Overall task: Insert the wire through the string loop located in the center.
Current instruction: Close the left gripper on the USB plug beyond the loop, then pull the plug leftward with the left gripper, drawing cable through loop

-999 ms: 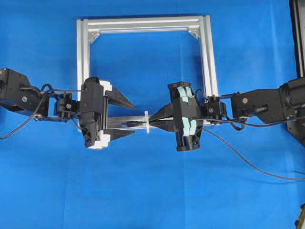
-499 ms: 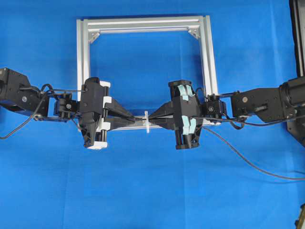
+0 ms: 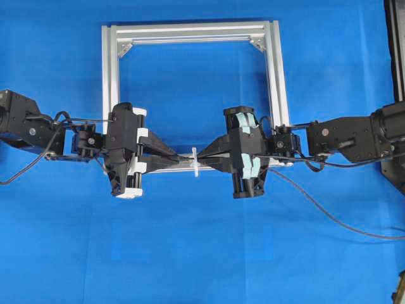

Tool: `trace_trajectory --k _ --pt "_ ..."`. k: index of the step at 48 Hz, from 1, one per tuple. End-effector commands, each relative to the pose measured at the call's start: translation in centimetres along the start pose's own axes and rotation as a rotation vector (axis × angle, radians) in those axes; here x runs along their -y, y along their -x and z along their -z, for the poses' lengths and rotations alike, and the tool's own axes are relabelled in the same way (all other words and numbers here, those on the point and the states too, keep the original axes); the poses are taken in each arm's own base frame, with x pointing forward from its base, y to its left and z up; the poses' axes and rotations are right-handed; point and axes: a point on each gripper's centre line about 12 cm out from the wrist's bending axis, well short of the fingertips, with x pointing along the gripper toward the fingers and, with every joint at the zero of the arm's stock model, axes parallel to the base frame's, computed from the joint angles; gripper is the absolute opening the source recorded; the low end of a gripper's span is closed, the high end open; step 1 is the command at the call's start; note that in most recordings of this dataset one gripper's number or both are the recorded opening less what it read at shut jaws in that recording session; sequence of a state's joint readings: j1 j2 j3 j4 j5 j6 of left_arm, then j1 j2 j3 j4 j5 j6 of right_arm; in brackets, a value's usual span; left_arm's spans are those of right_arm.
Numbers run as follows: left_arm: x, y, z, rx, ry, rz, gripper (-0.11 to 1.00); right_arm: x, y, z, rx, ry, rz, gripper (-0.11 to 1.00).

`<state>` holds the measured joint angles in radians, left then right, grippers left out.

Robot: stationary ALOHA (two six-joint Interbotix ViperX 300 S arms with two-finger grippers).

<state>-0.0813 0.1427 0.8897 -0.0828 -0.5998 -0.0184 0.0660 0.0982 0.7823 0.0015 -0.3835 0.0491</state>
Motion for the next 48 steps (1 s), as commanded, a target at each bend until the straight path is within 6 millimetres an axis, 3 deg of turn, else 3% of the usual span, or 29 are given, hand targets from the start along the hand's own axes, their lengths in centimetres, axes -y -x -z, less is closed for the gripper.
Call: trace_trajectory --k 1,13,16,28,48 --pt "-0.5 0.1 -1.0 0.028 0.009 -0.012 0.08 -0.3 0.1 -0.8 0.021 0.004 -0.008 0.12" --pt "-0.4 0.1 -1.0 0.025 0.009 -0.012 0.08 -0.2 0.2 -0.7 -0.006 0.004 -0.005 0.81" --pt "-0.5 0.1 -0.9 0.024 0.008 -0.012 0.08 -0.3 0.2 -0.7 -0.011 0.004 -0.006 0.93" --pt "-0.4 0.6 -0.8 0.022 0.009 -0.011 0.08 -0.3 0.2 -0.6 -0.014 0.004 -0.006 0.91" --pt "-0.5 7.4 2.0 -0.008 0.003 -0.002 0.08 -0.3 0.8 -0.6 -0.011 0.006 -0.006 0.91"
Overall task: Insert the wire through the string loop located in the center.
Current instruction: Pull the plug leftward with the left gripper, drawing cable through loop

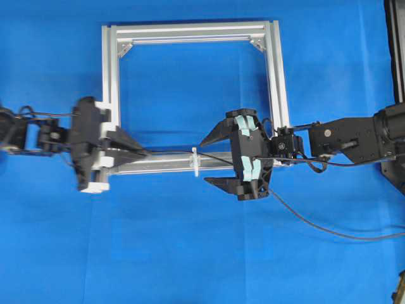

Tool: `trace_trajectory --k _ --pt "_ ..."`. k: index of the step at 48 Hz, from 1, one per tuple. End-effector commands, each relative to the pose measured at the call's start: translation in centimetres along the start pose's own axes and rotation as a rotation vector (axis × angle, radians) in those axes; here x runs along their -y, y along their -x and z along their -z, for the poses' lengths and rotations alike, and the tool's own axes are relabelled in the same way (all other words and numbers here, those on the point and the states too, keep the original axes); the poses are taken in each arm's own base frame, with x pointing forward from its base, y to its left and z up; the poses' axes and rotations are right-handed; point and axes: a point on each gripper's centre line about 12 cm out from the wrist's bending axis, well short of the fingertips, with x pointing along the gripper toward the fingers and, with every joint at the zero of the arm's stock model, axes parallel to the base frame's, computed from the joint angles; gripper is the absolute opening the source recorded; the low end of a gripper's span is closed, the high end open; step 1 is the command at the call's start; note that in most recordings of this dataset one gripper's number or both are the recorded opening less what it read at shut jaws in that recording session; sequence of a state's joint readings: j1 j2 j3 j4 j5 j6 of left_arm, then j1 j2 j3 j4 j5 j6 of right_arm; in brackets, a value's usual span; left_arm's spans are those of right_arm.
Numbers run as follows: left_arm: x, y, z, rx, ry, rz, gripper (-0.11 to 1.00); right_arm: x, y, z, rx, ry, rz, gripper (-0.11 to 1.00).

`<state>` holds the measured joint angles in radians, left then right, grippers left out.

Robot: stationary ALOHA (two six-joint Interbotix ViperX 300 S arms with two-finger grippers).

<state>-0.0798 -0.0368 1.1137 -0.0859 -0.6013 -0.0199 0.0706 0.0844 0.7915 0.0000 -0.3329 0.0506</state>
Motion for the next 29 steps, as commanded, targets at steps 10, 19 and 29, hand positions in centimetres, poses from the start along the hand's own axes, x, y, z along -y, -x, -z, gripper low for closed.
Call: trace_trajectory --k 10,19,29 --pt "-0.1 4.4 0.8 0.036 0.049 0.011 0.08 -0.1 0.5 -1.1 0.035 0.004 -0.004 0.91" --pt "-0.1 7.3 2.4 0.025 0.089 0.023 0.08 -0.1 0.6 -1.1 0.035 0.004 -0.004 0.91" --pt "0.3 8.4 3.3 -0.022 0.065 0.047 0.08 -0.1 0.6 -1.1 0.04 0.005 -0.004 0.91"
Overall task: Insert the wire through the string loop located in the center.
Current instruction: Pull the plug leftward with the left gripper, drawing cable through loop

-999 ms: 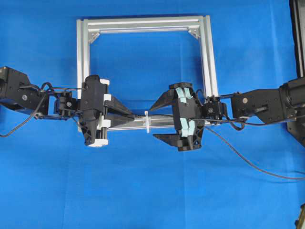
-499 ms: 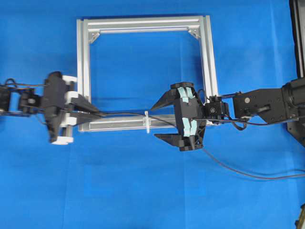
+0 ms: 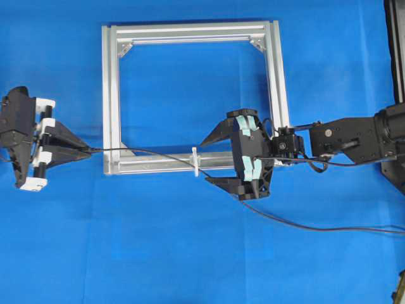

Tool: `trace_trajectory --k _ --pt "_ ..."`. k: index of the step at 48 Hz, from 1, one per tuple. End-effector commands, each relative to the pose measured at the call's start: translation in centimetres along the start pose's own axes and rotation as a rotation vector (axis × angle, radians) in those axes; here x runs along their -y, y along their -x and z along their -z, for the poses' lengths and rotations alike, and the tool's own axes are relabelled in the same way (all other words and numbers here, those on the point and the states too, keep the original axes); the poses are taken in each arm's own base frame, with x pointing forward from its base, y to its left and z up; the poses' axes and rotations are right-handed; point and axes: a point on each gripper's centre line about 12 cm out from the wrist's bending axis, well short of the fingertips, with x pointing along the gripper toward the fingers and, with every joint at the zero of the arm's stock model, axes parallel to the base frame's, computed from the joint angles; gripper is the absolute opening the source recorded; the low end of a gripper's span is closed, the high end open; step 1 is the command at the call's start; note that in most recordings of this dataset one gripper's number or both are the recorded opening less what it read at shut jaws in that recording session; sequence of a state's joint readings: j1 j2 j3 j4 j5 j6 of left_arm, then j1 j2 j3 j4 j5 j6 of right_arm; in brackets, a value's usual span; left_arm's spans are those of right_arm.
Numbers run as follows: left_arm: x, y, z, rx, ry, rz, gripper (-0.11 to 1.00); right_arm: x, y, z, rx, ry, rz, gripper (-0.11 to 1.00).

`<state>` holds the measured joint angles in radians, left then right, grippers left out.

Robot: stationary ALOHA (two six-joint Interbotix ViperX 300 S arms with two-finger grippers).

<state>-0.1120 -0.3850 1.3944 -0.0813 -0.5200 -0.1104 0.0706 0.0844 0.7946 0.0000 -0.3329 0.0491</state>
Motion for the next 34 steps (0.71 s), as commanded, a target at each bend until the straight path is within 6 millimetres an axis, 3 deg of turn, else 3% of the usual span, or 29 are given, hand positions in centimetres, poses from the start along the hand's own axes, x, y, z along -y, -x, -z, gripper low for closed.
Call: trace_trajectory --k 1,24,34 --pt "0.3 0.0 -0.1 -0.014 -0.01 0.013 0.08 -0.1 0.5 -1.3 0.043 0.004 -0.004 0.91" --pt "0.8 -1.2 -1.1 -0.039 -0.084 0.021 0.08 -0.1 0.5 -1.2 0.038 0.005 -0.004 0.91" --pt "0.7 -1.1 -0.7 -0.07 -0.08 0.018 0.09 -0.1 0.5 -1.2 0.038 0.001 -0.004 0.92"
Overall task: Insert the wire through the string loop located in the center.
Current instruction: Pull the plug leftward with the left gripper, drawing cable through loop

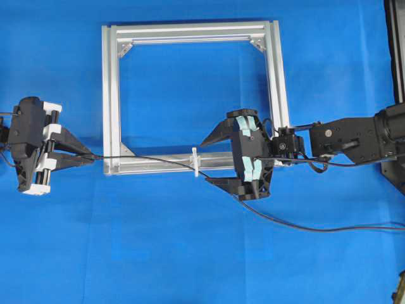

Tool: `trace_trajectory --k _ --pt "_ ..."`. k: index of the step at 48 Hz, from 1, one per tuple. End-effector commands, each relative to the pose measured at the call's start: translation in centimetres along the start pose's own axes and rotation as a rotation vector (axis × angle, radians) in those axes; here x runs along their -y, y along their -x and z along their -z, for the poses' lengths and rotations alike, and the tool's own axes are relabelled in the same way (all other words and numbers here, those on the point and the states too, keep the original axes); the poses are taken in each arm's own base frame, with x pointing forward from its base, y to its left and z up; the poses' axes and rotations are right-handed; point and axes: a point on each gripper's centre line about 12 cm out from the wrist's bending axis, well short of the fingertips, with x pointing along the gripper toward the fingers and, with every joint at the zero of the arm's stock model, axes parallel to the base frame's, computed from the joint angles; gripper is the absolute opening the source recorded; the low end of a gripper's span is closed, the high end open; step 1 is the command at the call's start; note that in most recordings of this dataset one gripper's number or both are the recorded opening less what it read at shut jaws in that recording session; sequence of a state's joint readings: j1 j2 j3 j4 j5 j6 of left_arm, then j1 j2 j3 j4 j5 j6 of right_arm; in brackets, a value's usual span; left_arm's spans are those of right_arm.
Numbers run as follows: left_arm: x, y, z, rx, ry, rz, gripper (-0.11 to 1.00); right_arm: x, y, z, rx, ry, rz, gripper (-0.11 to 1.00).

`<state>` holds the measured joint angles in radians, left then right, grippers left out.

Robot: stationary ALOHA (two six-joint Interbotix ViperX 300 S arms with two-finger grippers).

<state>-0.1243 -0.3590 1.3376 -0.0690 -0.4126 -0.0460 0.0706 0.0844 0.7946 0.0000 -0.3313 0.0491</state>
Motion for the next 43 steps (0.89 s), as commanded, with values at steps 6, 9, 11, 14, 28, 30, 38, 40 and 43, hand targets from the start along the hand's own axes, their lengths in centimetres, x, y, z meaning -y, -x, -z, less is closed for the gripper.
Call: trace_trajectory --k 6,9,11,14,28,30,38,40,43 --pt "0.14 -0.01 -0.47 0.013 0.001 0.006 0.19 -0.12 0.54 -1.23 0.04 0.001 -0.004 0.91" --pt "0.14 0.01 -0.52 0.016 -0.001 0.006 0.37 -0.12 0.54 -1.23 0.04 0.001 -0.004 0.91" --pt "0.13 0.03 -0.44 0.013 -0.004 0.006 0.5 -0.12 0.54 -1.23 0.04 -0.001 -0.004 0.91" --pt "0.12 0.05 -0.4 0.013 -0.007 0.005 0.68 -0.12 0.54 -1.21 0.038 -0.001 -0.004 0.91" --pt "0.13 0.08 -0.47 0.013 0.002 0.005 0.93 -0.12 0.53 -1.1 0.029 0.001 -0.003 0.91" --pt "0.14 0.08 -0.56 0.016 0.002 0.006 0.93 -0.18 0.57 -1.14 0.03 0.001 -0.005 0.91" --pt "0.19 0.12 -0.98 0.032 0.001 0.007 0.93 -0.19 0.82 -1.4 0.032 0.001 -0.005 0.91" --pt "0.19 0.18 -1.06 0.036 0.001 0.008 0.93 -0.19 0.92 -1.46 0.029 0.001 -0.005 0.91" --pt "0.21 0.29 -1.23 0.045 0.002 0.009 0.93 -0.2 1.14 -1.63 0.026 0.002 -0.004 0.91"
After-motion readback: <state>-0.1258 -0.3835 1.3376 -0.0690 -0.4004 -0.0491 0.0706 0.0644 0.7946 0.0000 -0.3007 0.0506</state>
